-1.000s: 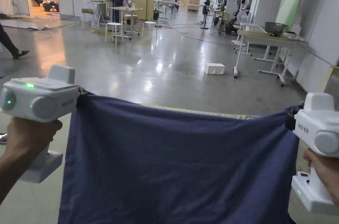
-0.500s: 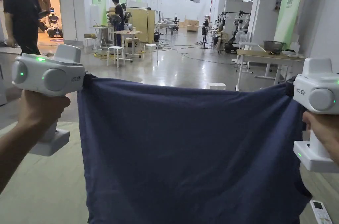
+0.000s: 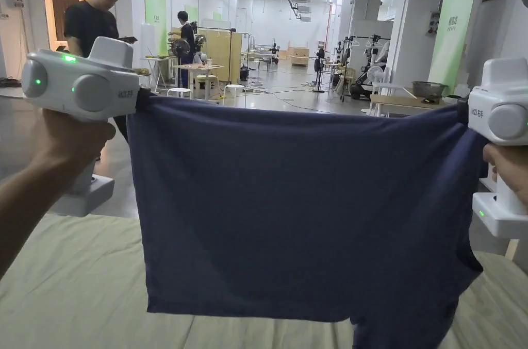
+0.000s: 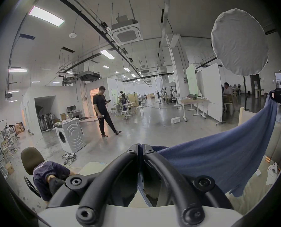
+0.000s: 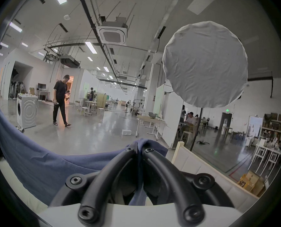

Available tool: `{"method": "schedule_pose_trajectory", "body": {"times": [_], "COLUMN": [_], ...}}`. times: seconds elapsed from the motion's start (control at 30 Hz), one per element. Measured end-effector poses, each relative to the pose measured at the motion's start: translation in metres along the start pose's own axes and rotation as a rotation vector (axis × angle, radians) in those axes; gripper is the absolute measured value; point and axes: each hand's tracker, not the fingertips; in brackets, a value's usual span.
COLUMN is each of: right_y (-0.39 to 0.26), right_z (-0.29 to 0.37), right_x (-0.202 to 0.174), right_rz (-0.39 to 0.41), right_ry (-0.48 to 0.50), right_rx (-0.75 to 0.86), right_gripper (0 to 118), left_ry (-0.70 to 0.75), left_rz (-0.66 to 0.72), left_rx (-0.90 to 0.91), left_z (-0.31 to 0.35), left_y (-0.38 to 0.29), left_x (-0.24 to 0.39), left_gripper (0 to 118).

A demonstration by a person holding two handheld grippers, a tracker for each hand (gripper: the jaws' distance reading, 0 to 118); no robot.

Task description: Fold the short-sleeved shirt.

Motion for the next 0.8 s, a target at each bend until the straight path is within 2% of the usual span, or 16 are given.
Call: {"method": "schedule_pose_trajectory", "body": {"times": [0.2, 0.37, 0.53, 0.57, 0.6, 0.8], "right_y": [-0.003, -0.033, -0.087, -0.095, -0.104, -0.148], "right_z": [0.004, 0.029, 0.076, 0.087, 0.101, 0.174], "right_x": [0.006, 0.003, -0.002, -0.003, -0.004, 0.000], "right_rz": [-0.001, -0.003, -0.019, 0.025, 0.003, 0.025], "right_ry": [-0.005, 0.010, 0.033, 0.039, 0.042, 0.083], "right_rx": [0.005, -0.020, -0.069, -0.073, -0.083, -0.125], "right_gripper": [4, 4, 4, 4, 4, 4], "left_ry": [-0.002, -0.020, -0.065, -0.065, -0.070, -0.095], "left_rz": [-0.037, -0.004, -0.007, -0.017, -0.036, 0.001], "left_rx": [0.008, -0.013, -0.065, -0.072, -0.095, -0.138], "left_z": [0.003, 0.021, 0.052, 0.058, 0.065, 0.123], "left_y": [-0.002, -0.032, -0.090, -0.101, -0.114, -0.174], "left_x": [0.004, 0.002, 0.001, 0.001, 0.002, -0.006], "left_gripper": [5, 5, 5, 5, 5, 5]}}
